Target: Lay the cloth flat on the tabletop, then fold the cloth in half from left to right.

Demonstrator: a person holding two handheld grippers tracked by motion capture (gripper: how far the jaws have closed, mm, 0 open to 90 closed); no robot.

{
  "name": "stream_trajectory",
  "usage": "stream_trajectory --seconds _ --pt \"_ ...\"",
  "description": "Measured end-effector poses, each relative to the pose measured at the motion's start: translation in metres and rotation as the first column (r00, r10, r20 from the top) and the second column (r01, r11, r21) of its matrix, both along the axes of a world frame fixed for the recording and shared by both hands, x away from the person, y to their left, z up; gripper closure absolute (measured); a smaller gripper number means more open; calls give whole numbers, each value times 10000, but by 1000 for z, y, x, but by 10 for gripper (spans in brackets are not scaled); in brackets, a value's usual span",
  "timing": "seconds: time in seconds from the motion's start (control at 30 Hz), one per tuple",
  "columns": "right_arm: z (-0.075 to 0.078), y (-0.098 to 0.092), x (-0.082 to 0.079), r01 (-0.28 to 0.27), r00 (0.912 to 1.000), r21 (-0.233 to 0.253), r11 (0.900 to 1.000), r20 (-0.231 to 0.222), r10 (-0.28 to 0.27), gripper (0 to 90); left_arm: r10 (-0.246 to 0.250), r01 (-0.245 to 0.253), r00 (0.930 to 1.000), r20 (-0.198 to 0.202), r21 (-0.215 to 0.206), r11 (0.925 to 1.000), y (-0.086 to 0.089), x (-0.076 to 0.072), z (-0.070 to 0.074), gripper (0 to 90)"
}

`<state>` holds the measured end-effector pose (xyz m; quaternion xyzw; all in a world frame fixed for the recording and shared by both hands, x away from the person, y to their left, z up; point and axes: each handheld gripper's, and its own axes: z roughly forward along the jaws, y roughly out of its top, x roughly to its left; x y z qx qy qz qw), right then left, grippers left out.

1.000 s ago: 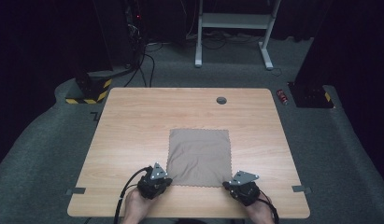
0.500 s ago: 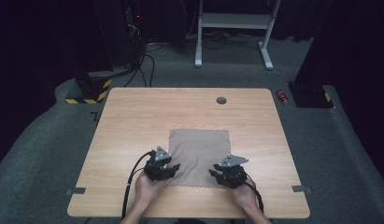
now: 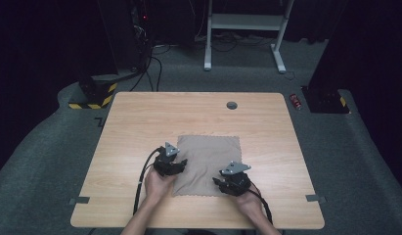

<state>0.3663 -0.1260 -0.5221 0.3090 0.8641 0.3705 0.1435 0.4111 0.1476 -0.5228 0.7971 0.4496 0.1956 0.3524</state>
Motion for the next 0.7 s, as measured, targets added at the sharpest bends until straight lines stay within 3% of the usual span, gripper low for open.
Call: stream_trajectory --seconds 0.23,0.4,0.5,0.53,0.6,0.7 --pt "2 2 0 209 9997 -92 9997 -124 -210 543 385 -384 9992 -142 34 9993 4 1 2 417" --pt "6 10 -2 113 9999 -19 9999 -127 -113 557 732 -742 9968 -328 -296 9968 10 6 2 435" --pt "6 14 -3 -75 9999 -11 10000 -115 75 577 706 -708 9966 -421 -43 9975 11 12 7 426" --pt "6 15 -3 -113 9999 64 9999 -108 114 582 760 -768 9967 -291 -264 9967 13 12 9 429" --pt "7 17 -3 -150 9999 104 9998 -58 151 586 817 -835 9955 -490 -367 9958 16 17 13 429" --pt "10 20 -5 -186 9998 342 9992 -36 187 600 887 -909 9953 -393 -571 9942 20 24 18 427"
